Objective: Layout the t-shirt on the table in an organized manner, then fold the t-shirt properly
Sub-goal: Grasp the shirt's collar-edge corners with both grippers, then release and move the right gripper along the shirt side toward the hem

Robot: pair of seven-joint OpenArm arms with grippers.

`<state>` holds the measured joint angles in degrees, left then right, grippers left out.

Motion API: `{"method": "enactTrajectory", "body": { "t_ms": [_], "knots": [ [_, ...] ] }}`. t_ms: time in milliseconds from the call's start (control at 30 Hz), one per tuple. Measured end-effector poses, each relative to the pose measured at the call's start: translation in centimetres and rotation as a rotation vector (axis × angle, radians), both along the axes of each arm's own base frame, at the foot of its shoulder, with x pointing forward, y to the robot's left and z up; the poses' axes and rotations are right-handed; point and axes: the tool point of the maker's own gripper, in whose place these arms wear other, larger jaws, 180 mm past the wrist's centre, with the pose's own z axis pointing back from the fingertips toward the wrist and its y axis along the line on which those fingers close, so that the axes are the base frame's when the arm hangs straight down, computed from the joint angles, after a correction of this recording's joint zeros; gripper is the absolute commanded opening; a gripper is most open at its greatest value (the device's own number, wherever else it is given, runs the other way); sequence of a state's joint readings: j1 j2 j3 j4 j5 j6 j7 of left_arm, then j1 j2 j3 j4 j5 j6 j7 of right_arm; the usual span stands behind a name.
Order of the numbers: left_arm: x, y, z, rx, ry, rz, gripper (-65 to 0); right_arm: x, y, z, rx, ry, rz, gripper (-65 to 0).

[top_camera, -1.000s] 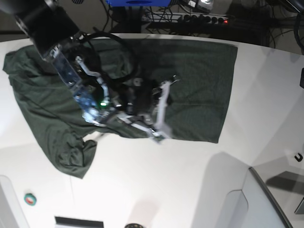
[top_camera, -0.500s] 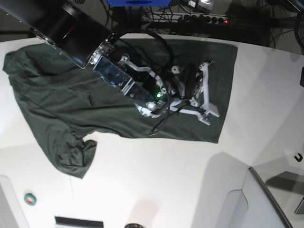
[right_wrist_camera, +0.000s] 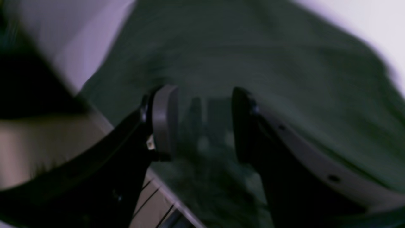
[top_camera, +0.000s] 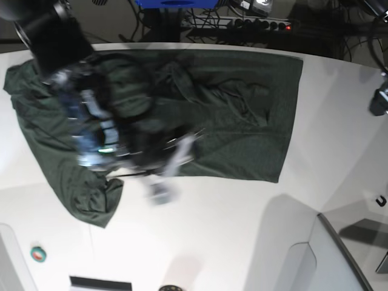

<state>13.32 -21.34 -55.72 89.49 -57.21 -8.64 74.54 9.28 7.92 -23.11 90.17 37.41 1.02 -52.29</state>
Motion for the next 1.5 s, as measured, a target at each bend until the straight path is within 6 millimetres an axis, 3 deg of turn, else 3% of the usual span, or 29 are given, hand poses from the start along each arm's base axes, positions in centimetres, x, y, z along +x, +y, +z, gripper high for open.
{"method": "enactTrajectory", "body": {
  "t_ms": [100,167,200,300,367,400,533,600,667,733,833,933,1033,1133,1300,1500],
  "knots": [
    [1.9,-4.3,-0.2,0.035,-0.030,-0.198,-45.7,1.7,-10.3,-0.9,0.000,0.008,-0.323,-49.7],
    [2.8,-8.3,-1.3,0.000,-0.028,-0.298,-45.9,1.0,-17.2,-1.7,-0.014,0.009,-0.533,-63.0],
    [3.1,-10.4,-1.8,-0.025,-0.022,-0.350,-45.9,0.1,-19.8,-2.2,-0.020,0.021,-0.609,-65.0],
    [5.4,-15.7,-1.8,-0.075,-0.057,-0.479,-47.7,-1.6,-23.6,-2.4,-0.071,0.009,-0.617,-64.2],
    [6.8,-17.9,-1.5,-0.085,-0.085,-0.528,-57.4,-1.7,-25.5,-1.9,-0.089,-0.017,-0.631,-65.0],
    [7.0,-18.5,-2.0,-0.066,-0.069,-0.543,-64.5,-1.9,-26.4,-1.8,-0.097,-0.018,-0.646,-65.0],
    [5.7,-18.8,-6.3,0.096,0.071,-0.532,-65.0,-5.2,-30.3,-5.0,-0.146,0.092,-0.731,-65.0],
    [5.5,-18.9,-7.7,0.235,0.068,-0.550,-65.0,-7.2,-31.1,-6.5,-0.157,0.150,-0.761,-65.0],
    [4.6,-20.0,-8.9,0.308,0.063,-0.603,-65.0,-7.9,-31.5,-6.9,-0.163,0.133,-0.780,-65.0],
    [3.5,-21.3,-9.6,0.298,0.053,-0.631,-65.0,-7.9,-31.7,-6.9,-0.160,0.102,-0.793,-65.0],
    [3.1,-21.4,-10.0,0.292,0.062,-0.636,-65.0,-8.5,-31.9,-7.2,-0.172,0.108,-0.794,-65.0],
    [2.9,-20.1,-11.0,0.301,0.094,-0.627,-65.0,-8.8,-31.9,-7.8,-0.156,0.127,-0.805,-65.0],
    [1.4,-18.6,-12.8,0.301,0.170,-0.626,-65.0,-10.1,-32.2,-9.6,-0.162,0.188,-0.823,-65.0],
    [0.3,-17.1,-14.0,0.305,0.225,-0.630,-65.0,-10.9,-32.1,-10.2,-0.168,0.215,-0.823,-65.0],
    [1.3,-14.1,-14.1,0.359,0.204,-0.594,-65.0,-10.5,-32.1,-10.0,-0.162,0.202,-0.826,-65.0],
    [1.3,-12.6,-14.4,0.364,0.204,-0.589,-65.0,-10.6,-32.1,-10.1,-0.162,0.205,-0.826,-65.0]
  ]
}}
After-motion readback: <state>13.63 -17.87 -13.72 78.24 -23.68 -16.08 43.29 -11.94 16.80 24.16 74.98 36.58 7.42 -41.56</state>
